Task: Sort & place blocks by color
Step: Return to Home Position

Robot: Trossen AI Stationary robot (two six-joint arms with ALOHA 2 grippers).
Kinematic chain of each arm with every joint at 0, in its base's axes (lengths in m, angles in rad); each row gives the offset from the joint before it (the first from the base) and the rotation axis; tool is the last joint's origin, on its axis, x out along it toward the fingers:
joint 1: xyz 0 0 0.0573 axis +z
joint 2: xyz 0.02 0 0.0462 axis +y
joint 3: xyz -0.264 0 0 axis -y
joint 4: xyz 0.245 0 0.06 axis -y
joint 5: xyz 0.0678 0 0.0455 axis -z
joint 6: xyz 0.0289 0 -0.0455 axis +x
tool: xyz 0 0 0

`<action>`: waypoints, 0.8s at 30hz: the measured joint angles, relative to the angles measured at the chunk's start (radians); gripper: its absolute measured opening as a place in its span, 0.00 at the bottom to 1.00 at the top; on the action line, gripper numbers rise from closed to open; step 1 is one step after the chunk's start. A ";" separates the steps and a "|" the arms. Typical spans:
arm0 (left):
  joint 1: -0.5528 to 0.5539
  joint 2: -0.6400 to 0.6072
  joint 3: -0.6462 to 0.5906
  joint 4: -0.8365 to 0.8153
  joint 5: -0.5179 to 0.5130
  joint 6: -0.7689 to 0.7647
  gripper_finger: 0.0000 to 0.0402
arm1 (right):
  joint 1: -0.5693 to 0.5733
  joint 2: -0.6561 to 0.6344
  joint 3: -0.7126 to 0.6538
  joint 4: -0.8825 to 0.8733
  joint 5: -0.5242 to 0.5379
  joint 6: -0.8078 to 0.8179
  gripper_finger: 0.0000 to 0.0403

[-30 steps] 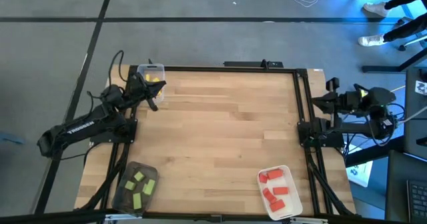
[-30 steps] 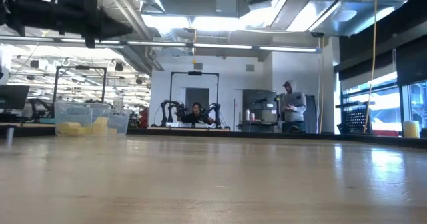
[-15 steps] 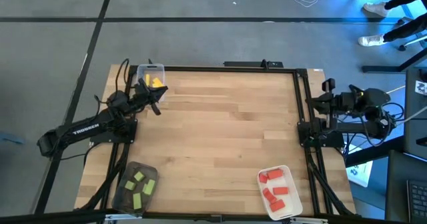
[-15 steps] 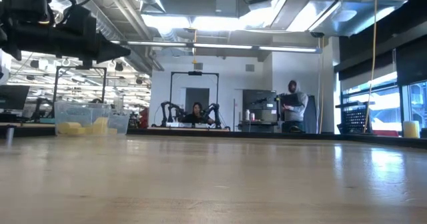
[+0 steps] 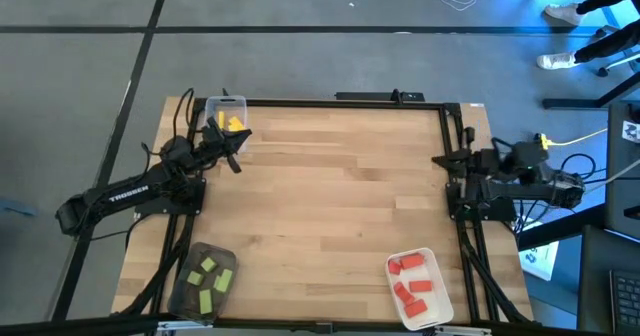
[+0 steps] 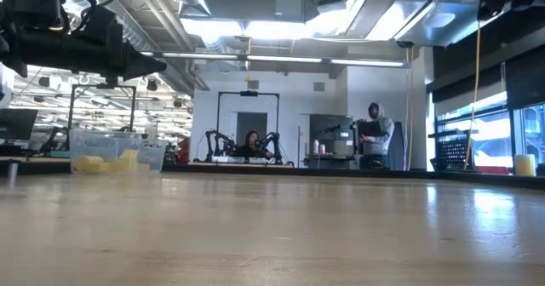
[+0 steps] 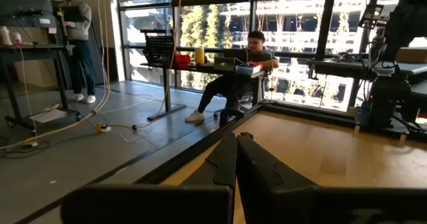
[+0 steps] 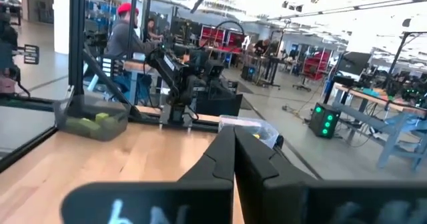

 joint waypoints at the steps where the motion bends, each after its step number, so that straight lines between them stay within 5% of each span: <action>1: 0.000 0.000 0.000 0.000 0.000 0.000 0.00 | 0.000 0.000 -0.023 0.022 0.000 0.003 0.00; 17: 0.000 0.000 0.000 0.000 0.000 -0.002 0.00 | -0.008 0.000 -0.369 0.441 -0.009 -0.053 0.00; 24: -0.001 0.000 0.000 0.000 -0.014 0.021 0.00 | -0.049 0.000 -0.439 0.471 -0.031 -0.015 0.00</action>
